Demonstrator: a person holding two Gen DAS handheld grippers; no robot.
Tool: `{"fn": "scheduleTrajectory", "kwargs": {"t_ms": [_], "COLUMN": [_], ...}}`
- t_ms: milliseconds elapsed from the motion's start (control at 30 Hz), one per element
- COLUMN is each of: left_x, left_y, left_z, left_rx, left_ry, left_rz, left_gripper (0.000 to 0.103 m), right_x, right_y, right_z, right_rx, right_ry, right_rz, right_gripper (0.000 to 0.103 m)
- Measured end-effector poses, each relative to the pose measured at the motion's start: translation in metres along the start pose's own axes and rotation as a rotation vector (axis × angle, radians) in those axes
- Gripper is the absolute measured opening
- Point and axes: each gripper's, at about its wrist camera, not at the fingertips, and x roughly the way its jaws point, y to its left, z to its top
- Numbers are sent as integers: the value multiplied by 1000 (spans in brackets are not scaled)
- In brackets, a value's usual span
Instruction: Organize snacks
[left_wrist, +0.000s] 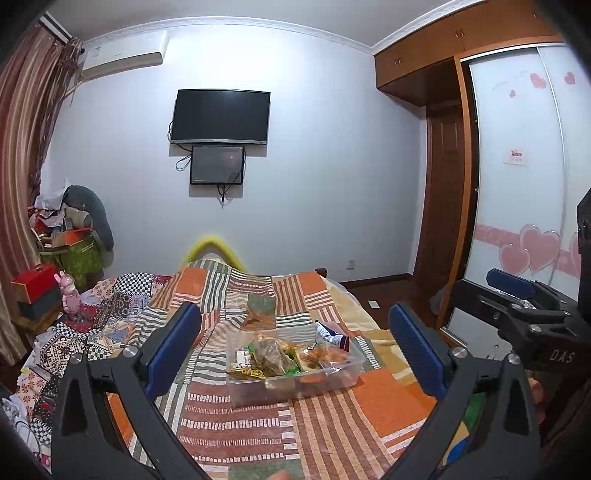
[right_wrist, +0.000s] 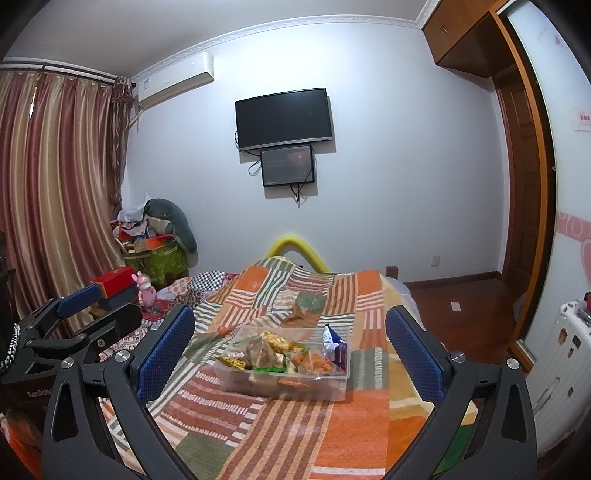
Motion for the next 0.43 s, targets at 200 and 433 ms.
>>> {"fn": "scheduleTrajectory", "kwargs": {"t_ms": [200,433], "left_x": [2,1], "left_y": [0,0], "left_z": [-1,-3], "left_rx": [-3,-7], "left_ry": [17,21], "left_rz": [-15,-23], "left_gripper": [103,103], "right_x": [0,0], "right_y": [0,-1], "right_z": [0,-1], "right_rx": [0,0], "right_ry": [0,3], "right_rz": [-1,-1], "right_gripper": [103,103]}}
